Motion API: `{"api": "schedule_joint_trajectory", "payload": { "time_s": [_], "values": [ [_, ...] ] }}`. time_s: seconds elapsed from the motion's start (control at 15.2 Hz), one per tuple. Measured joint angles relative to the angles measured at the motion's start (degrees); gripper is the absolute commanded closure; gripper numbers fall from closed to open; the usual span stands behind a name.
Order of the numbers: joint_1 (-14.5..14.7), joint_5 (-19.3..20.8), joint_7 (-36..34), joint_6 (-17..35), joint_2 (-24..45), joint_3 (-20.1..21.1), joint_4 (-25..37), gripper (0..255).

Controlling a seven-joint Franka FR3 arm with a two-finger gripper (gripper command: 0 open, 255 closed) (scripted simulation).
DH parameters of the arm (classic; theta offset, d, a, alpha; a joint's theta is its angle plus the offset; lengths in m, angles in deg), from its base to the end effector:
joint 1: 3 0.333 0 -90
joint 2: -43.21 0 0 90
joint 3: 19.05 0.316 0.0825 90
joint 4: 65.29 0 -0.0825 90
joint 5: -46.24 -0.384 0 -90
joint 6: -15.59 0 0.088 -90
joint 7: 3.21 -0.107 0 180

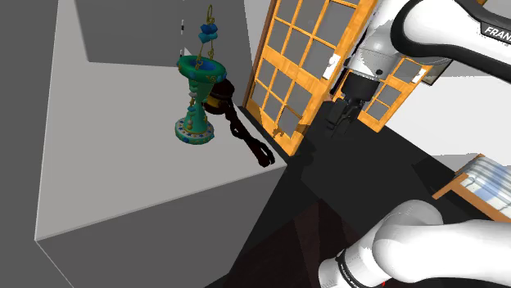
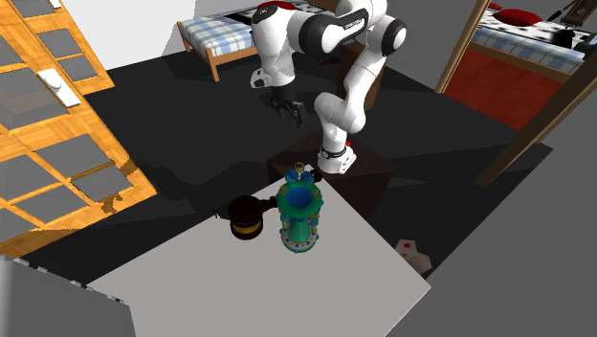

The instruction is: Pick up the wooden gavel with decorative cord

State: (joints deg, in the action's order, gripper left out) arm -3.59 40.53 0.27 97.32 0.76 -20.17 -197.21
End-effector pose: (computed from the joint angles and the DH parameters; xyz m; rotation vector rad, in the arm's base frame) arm 0.3037 0.0009 0.5907 -3.0162 -0.0672 0.1968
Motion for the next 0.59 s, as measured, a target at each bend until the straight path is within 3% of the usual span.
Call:
{"api": "schedule_joint_trajectory", "payload": {
  "time_s": [0.2,0.59],
  "values": [
    [0.29,-0.58,-1.50,0.50,2.21,1.28,1.62,0],
    [1.40,-2.32,-8.90,3.24,13.58,7.16,9.70,0]
  ]
}}
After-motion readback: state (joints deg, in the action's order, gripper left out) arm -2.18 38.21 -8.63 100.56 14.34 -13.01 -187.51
